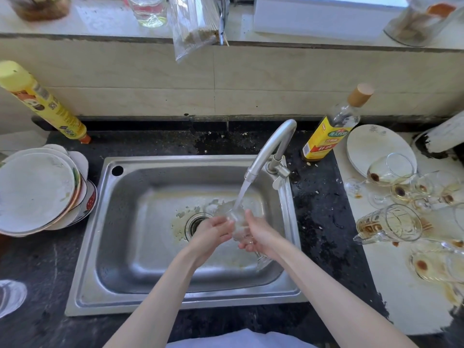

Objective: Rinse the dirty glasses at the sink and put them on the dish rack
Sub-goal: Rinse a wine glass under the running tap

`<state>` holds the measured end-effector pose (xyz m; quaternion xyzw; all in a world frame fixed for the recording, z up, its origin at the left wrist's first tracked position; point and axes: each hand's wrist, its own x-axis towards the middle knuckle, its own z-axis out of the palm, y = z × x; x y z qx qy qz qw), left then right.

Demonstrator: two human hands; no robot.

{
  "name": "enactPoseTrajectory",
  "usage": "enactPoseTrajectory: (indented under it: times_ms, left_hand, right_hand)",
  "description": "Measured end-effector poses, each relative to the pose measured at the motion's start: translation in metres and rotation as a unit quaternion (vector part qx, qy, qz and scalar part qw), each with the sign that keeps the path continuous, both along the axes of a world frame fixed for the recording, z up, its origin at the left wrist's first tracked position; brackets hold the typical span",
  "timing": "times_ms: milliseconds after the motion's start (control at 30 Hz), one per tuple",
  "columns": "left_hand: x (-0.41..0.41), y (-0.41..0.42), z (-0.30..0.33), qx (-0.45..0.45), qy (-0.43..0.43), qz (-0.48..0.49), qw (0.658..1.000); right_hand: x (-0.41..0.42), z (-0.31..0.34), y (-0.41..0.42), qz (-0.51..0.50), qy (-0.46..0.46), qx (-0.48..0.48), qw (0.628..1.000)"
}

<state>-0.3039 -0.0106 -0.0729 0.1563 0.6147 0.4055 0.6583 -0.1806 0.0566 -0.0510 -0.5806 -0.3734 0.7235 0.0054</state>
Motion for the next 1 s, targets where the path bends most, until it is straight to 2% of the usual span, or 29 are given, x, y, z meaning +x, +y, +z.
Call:
enactPoseTrajectory:
  times_ms: [133, 300, 367, 500, 733, 900, 1000]
  left_hand:
    - [0.002, -0.003, -0.004, -0.006, -0.007, 0.026, 1.000]
    - [-0.004, 0.000, 0.008, 0.042, -0.001, 0.034, 0.999]
    - [-0.005, 0.002, 0.015, 0.066, 0.018, 0.017, 0.998]
    - [-0.005, 0.006, 0.022, 0.086, 0.068, 0.005, 0.994]
    - [0.001, 0.014, 0.032, 0.125, 0.111, 0.014, 0.986]
    - [-0.002, 0.015, 0.035, 0.117, 0.129, -0.049, 0.984]
    - [0.000, 0.015, 0.037, 0.115, 0.127, -0.039, 0.984]
  right_hand:
    - [0.000, 0.000, 0.001, 0.021, -0.014, -0.008, 1.000]
    - [0.002, -0.002, 0.001, -0.030, 0.059, 0.023, 0.997]
    - [0.000, -0.006, 0.001, -0.061, 0.067, 0.020, 0.996]
    - [-0.001, -0.014, 0.005, -0.040, 0.056, 0.072, 0.995]
    - [0.000, -0.012, 0.004, -0.080, 0.163, 0.118, 0.976]
    - [-0.001, -0.006, 0.005, -0.062, 0.104, 0.113, 0.986]
    - [-0.001, -0.002, 0.004, -0.049, 0.106, 0.092, 0.989]
